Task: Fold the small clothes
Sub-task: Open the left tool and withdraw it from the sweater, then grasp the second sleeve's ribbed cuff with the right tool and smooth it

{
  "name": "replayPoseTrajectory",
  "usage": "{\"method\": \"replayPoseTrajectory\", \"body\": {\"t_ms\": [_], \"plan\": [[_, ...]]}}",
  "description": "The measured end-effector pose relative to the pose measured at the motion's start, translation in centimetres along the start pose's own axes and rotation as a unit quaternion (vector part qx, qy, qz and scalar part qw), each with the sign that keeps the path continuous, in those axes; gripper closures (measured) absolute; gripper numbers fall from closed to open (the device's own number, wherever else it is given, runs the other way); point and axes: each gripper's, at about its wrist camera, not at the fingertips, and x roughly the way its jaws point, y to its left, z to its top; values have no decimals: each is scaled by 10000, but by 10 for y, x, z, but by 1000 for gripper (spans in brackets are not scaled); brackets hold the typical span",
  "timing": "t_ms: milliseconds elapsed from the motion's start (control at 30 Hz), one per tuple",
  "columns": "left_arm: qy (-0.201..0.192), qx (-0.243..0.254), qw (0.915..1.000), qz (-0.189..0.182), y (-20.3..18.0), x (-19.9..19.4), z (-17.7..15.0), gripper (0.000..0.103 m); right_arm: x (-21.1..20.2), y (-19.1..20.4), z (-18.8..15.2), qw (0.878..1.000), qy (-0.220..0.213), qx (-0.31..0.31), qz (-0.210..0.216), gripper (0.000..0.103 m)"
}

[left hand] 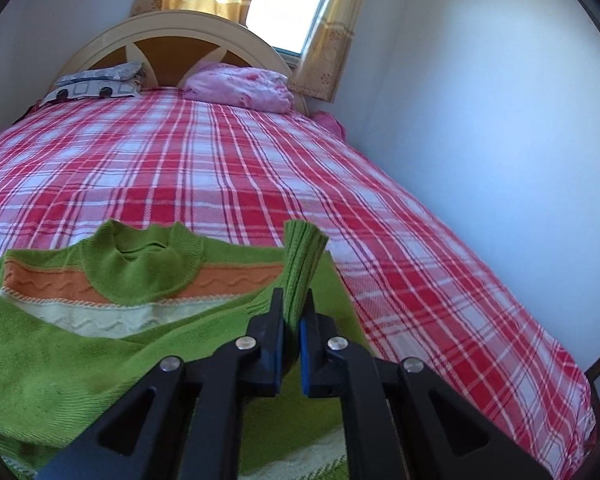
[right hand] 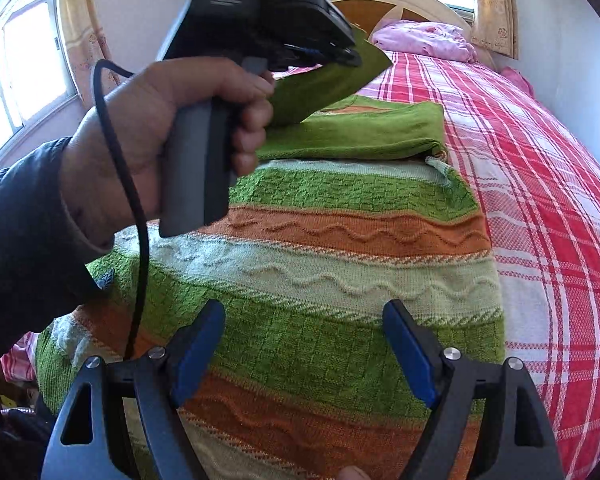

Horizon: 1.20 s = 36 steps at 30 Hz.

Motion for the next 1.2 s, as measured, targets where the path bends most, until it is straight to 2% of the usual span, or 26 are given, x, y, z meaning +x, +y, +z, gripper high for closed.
{"method": "replayPoseTrajectory", "body": {"t_ms": [67, 167, 233, 267, 300, 333, 367, 400, 500, 600, 700, 767, 833, 867, 967, 1067, 1200], "plan": [[108, 108, 9999, 38, -4, 6, -3, 95, 0, 0, 0, 10000, -2, 6, -6, 21], [206, 157, 9996, -107, -5, 4, -5, 91, 0, 2, -1, 10000, -7, -7, -22, 21], [219, 129, 9988, -413, -3, -6, -3, 77, 0, 2, -2, 10000, -15, -1, -4, 21], [158, 155, 9982, -558, -1, -18, -3, 63, 0, 1, -2, 10000, -21, 14, 24, 21], [22, 196, 9982, -563, 1, -31, -3, 45, 0, 0, -1, 10000, -30, 37, 62, 21], [-159, 249, 9984, -490, 5, -46, -5, 35, -2, -1, -1, 9999, -46, 84, 124, 21], [-329, 318, 9983, -373, 10, -63, -6, 18, -3, -4, -1, 9997, -63, 157, 201, 21], [-438, 386, 9979, -275, 17, -78, -9, 11, -3, -6, -1, 9994, -77, 216, 256, 21], [-590, 596, 9964, 94, 41, -109, -16, 11, -6, -10, -1, 9987, -137, 341, 349, 21], [-626, 691, 9894, 1116, 80, -132, -28, 7, -12, -10, 5, 9987, -209, 357, 298, 21], [-451, 479, 9748, 2133, 130, -145, -46, 5, -23, -8, 24, 9985, -349, 276, 329, 21], [-181, 54, 9693, 2453, 163, -147, -57, 5, -24, -14, 47, 9977, -411, 335, 429, 21], [-2, -283, 9697, 2425, 179, -146, -68, 5, -17, -26, 71, 9958, -466, 526, 588, 21], [103, -411, 9695, 2413, 184, -145, -74, 5, -13, -32, 82, 9950, -485, 638, 591, 25], [239, -453, 9710, 2336, 183, -140, -84, 5, 5, -50, 113, 9934, -498, 914, 473, 31], [274, -336, 9707, 2362, 179, -129, -79, 4, 25, -61, 133, 9934, -402, 1020, 338, 38], [566, 33, 9569, 2848, 187, -108, -73, 4, 47, -75, 143, 9938, -207, 1086, 99, 42]]}}
